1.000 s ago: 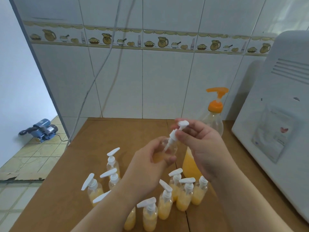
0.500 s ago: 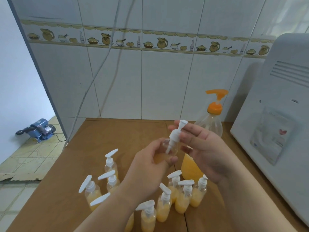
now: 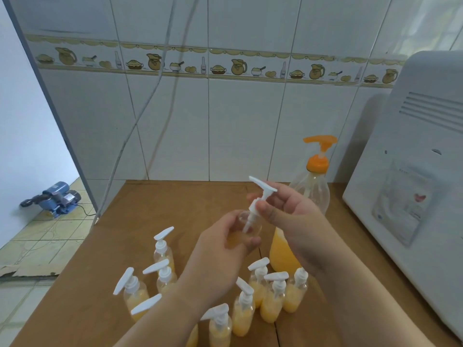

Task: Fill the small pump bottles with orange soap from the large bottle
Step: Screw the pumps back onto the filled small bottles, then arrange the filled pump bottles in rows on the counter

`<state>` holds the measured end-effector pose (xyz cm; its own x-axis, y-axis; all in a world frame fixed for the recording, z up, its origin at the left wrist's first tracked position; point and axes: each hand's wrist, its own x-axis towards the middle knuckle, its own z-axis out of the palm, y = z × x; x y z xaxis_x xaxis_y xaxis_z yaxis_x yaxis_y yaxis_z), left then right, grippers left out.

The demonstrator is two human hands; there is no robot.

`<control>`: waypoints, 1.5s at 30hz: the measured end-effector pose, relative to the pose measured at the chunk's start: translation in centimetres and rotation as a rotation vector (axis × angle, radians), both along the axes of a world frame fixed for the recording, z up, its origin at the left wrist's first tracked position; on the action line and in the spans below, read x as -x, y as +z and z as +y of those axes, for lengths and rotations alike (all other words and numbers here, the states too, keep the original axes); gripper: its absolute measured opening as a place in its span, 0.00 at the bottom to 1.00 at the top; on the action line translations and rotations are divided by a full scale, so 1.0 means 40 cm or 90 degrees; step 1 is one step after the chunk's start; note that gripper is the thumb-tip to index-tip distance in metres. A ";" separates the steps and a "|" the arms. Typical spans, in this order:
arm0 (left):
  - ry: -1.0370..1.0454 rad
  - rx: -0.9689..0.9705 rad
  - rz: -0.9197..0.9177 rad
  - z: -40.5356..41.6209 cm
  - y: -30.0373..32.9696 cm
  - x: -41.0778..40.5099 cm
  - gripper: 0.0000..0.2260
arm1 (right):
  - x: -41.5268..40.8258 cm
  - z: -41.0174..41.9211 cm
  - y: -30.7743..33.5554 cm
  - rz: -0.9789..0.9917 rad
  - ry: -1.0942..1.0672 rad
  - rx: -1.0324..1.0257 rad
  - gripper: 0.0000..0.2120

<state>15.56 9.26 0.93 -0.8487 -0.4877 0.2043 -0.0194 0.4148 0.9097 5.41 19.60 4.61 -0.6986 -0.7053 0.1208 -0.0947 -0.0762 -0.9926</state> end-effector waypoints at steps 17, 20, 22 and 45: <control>0.166 0.224 0.040 -0.034 -0.045 0.054 0.19 | 0.004 -0.087 -0.014 0.280 -0.188 -0.192 0.03; 0.177 0.210 -0.001 -0.042 -0.048 0.061 0.19 | -0.001 -0.108 -0.027 0.345 -0.205 -0.243 0.04; 0.158 0.191 -0.063 -0.061 -0.047 0.059 0.23 | 0.007 -0.115 -0.032 0.367 -0.182 -0.253 0.06; 0.102 -0.129 -0.290 -0.480 -0.276 -0.229 0.18 | 0.101 -0.267 -0.208 0.347 0.220 -0.599 0.18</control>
<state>24.74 -9.96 -10.11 -0.7406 -0.6106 -0.2805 -0.4814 0.1909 0.8554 1.36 8.92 -3.71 -0.4656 -0.8214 -0.3295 -0.6493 0.5700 -0.5035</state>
